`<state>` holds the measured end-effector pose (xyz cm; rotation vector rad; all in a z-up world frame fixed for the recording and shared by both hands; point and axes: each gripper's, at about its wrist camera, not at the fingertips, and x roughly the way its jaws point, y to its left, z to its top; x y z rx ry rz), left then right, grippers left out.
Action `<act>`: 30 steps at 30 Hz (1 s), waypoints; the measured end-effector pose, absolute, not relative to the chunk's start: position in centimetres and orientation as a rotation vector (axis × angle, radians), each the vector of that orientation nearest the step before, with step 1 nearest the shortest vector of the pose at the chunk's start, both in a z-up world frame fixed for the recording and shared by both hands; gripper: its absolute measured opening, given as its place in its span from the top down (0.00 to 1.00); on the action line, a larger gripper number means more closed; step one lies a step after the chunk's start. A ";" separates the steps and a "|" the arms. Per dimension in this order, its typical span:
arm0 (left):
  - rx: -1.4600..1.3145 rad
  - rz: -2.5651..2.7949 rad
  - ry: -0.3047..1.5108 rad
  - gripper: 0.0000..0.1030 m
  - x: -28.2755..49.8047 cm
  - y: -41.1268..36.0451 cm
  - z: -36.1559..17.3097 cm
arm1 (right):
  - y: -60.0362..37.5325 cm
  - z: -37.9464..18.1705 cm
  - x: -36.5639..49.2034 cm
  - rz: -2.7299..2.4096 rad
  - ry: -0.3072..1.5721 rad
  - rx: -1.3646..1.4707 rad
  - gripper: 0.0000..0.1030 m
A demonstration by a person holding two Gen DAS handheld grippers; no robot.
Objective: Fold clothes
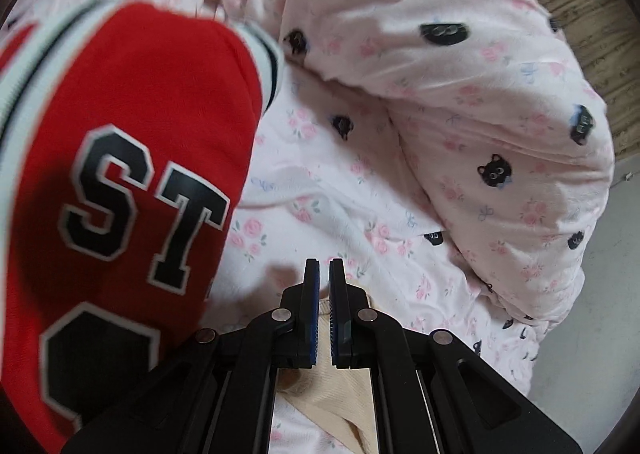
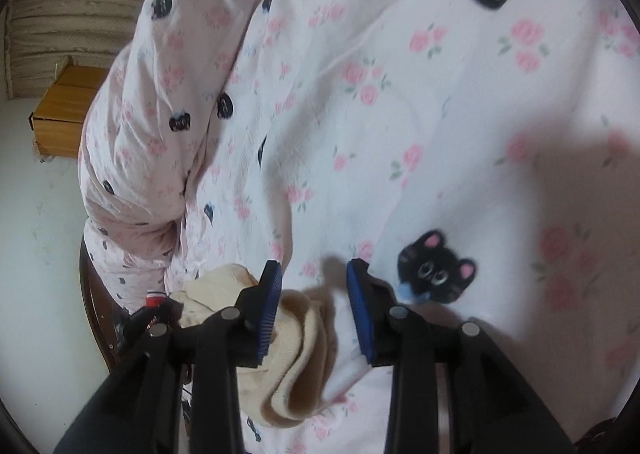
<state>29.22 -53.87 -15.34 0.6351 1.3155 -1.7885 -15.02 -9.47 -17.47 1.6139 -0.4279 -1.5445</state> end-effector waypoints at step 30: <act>0.735 -1.973 1.223 0.98 29.2 -45.1 -17.0 | -30.6 -9.3 5.6 -1.355 0.706 0.886 0.51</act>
